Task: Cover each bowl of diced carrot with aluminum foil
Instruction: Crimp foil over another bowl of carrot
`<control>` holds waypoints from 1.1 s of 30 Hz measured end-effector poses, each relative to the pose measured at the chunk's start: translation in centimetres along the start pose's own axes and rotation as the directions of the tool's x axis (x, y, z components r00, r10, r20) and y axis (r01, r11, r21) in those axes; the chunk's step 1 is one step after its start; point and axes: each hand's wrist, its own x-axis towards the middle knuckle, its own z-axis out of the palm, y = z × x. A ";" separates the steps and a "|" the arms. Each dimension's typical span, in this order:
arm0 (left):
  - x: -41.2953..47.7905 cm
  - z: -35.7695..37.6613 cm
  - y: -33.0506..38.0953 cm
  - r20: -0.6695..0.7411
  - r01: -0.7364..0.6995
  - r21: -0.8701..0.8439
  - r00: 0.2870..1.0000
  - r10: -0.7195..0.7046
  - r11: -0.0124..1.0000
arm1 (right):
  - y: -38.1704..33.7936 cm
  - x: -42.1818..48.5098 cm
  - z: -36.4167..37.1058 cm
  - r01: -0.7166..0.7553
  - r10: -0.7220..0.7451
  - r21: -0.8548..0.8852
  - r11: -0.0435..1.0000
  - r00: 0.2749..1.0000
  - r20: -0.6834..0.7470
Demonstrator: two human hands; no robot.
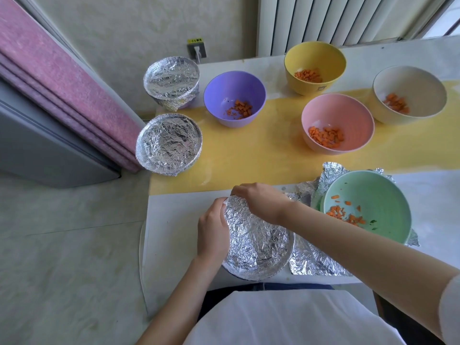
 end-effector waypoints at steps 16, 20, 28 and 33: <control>-0.3 0.3 -1.3 0.048 0.181 -0.140 0.983 -0.175 0.974 | 1.6 -1.4 1.0 -0.209 0.237 0.293 0.933 0.969 -0.064; 1.0 0.2 -0.8 0.096 0.164 -0.200 0.984 -0.148 0.966 | 1.6 -1.3 0.9 -0.230 0.252 0.272 0.934 0.967 -0.048; 1.0 0.2 -1.0 0.034 0.094 -0.070 0.995 -0.091 0.993 | 2.0 -1.2 1.8 -0.232 0.254 0.219 0.948 0.964 -0.081; 0.9 0.3 -1.0 0.035 0.058 -0.055 0.998 -0.056 0.997 | 1.7 -1.3 1.6 -0.151 0.169 0.168 0.974 0.981 -0.098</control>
